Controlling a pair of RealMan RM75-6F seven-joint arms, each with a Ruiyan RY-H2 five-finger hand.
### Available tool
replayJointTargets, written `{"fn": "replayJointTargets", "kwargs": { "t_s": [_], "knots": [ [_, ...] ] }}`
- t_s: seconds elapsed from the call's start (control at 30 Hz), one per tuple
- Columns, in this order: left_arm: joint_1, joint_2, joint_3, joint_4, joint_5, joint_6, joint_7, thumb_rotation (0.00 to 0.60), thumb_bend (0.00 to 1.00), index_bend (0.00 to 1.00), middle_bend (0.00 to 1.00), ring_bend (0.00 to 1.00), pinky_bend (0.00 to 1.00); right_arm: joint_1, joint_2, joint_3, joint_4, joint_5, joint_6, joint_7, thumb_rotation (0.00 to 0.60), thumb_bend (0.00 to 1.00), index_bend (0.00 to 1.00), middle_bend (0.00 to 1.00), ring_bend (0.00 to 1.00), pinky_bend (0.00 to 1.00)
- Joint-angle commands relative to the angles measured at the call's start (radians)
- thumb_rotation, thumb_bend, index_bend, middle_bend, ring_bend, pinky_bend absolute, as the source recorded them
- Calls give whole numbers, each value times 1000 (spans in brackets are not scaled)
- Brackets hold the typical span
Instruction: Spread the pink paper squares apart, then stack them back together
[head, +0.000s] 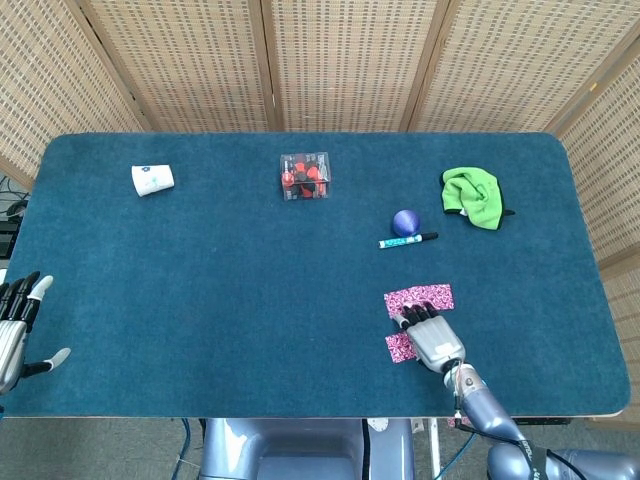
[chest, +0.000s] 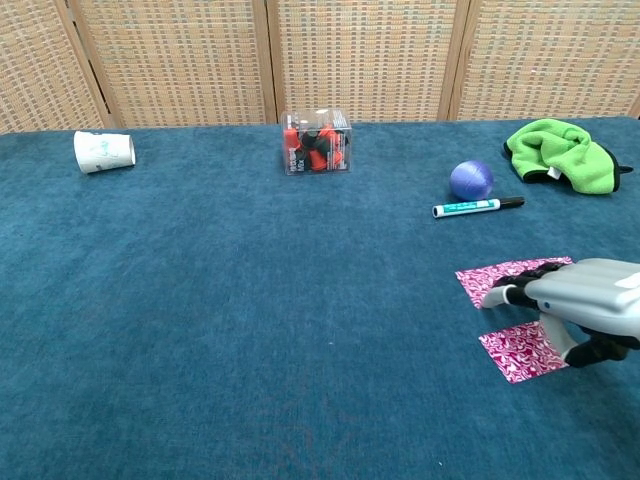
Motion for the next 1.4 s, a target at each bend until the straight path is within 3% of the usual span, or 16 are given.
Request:
{"fn": "replayJointTargets", "kwargs": {
  "t_s": [0.03, 0.6, 0.67, 0.73, 0.8, 0.83, 1.03, 1.4],
  "knots": [
    [0, 0, 0, 0, 0, -1, 0, 600, 0, 0, 0, 0, 0, 24, -25, 7, -10, 35, 12, -29, 600, 1000, 101, 85, 0, 0],
    [-2, 5, 1, -2, -2, -6, -7, 600, 0, 0, 0, 0, 0, 149, -130, 48, -48, 222, 89, -113, 600, 993, 101, 53, 0, 0],
    [-2, 5, 1, -2, -2, -7, -7, 600, 0, 0, 0, 0, 0, 156, -130, 56, -59, 217, 94, -104, 600, 835, 101, 22, 0, 0],
    [-2, 5, 1, -2, -2, -7, -8, 600, 0, 0, 0, 0, 0, 159, -124, 68, -72, 201, 103, -90, 600, 477, 101, 1, 0, 0],
    [-2, 5, 1, -2, -2, -8, -8, 600, 0, 0, 0, 0, 0, 159, -113, 78, -85, 164, 116, -69, 600, 305, 101, 0, 0, 0],
    [-3, 5, 1, -2, -3, -8, -7, 600, 0, 0, 0, 0, 0, 157, -106, 83, -93, 137, 123, -52, 600, 265, 101, 0, 0, 0],
    [-3, 1, -2, -7, -15, -10, 19, 600, 0, 0, 0, 0, 0, 154, -73, 99, -97, 48, 152, -7, 600, 234, 102, 0, 0, 0],
    [-5, 11, 0, -15, -19, -22, 5, 600, 0, 0, 0, 0, 0, 182, -106, 125, 4, 38, 168, -2, 600, 259, 179, 0, 0, 0]
  ]
}}
